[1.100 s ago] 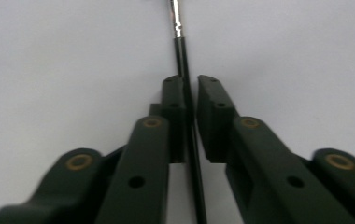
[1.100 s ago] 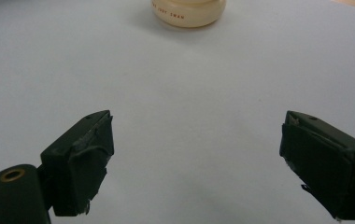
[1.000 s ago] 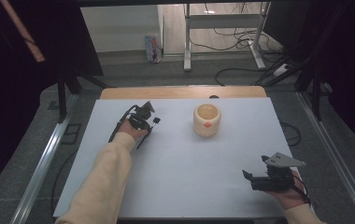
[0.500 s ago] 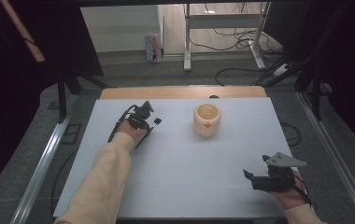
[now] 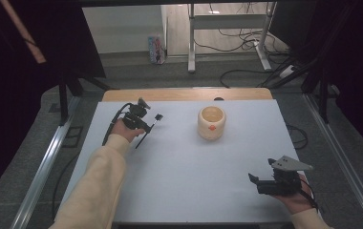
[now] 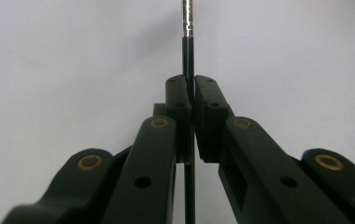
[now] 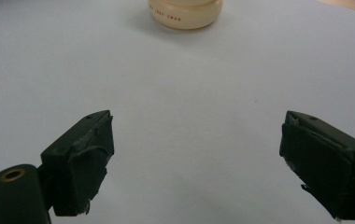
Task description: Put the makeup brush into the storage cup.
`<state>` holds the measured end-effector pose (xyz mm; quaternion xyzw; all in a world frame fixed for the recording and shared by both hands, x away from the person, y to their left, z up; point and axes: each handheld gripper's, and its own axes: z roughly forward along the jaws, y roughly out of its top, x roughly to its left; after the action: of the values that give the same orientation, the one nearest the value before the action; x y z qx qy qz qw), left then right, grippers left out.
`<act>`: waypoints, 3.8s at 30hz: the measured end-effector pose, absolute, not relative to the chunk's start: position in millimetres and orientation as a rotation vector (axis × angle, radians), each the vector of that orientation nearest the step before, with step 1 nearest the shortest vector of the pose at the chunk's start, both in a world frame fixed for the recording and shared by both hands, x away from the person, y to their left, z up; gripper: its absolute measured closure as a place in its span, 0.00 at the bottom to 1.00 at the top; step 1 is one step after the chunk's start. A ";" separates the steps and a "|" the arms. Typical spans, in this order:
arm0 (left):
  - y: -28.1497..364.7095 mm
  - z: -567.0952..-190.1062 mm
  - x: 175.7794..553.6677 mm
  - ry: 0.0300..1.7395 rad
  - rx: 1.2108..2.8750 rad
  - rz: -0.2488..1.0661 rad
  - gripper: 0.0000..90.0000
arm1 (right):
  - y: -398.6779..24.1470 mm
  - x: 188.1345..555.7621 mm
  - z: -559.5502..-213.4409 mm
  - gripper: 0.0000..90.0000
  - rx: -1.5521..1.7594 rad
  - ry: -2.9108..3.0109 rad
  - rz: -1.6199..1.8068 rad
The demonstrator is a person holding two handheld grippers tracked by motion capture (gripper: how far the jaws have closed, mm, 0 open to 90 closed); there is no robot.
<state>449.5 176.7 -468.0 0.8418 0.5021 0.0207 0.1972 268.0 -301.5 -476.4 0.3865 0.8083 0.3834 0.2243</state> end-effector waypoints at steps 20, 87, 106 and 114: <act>187.4 -437.9 419.8 1.278 2.253 0.086 0.96 | -301.2 267.8 -476.2 0.12 1.068 2.229 1.058; 188.7 -442.4 349.9 1.096 1.973 0.039 0.96 | -294.5 269.0 -476.3 0.12 1.074 2.247 1.092; 171.8 -444.7 350.0 1.063 1.993 0.010 0.96 | -279.1 271.9 -475.6 0.12 1.083 2.276 1.157; 165.4 -440.7 349.5 1.039 1.988 0.009 0.96 | -269.6 274.3 -475.4 0.12 1.096 2.289 1.204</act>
<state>349.5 165.4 -440.7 0.7984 0.4172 0.0036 0.4342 274.3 -269.6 -475.4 0.3849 0.8037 0.4226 0.1655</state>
